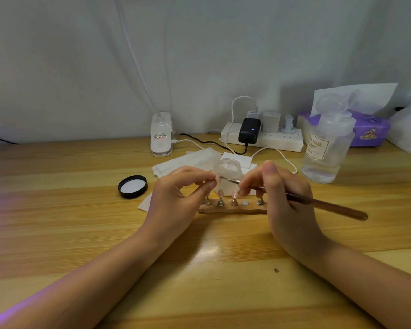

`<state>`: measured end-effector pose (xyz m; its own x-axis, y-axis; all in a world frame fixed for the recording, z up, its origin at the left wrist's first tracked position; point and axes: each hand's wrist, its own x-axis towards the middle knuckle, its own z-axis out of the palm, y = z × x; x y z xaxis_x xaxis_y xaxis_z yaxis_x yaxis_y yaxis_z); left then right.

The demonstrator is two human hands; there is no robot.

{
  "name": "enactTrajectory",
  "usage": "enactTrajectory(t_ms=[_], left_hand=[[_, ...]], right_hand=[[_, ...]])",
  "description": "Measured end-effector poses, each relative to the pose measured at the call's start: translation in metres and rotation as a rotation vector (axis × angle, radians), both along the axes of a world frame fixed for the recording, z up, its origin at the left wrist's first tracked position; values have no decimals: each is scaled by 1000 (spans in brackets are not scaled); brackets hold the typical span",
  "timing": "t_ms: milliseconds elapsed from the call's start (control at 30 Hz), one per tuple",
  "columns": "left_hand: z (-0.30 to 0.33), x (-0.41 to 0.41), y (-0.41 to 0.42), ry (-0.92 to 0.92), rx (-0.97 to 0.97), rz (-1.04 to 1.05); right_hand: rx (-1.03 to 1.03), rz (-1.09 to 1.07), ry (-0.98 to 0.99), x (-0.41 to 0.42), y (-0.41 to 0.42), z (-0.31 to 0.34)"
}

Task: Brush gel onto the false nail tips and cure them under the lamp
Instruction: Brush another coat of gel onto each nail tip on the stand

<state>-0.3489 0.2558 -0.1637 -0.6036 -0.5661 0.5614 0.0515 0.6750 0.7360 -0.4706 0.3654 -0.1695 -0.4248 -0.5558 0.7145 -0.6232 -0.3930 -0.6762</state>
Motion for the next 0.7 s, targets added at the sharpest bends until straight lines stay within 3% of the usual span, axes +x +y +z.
enactTrajectory(t_ms=[167,433,700], left_hand=[[0,0,0,10,1,10],[-1,-2,-1,10,-24,11],[-3,-1,-3,21,-20,15]], right_hand=[[80,4,17,1,-3,-1],[-2,19,-44,0,1,0],[61,20,-13,3,1,-1]])
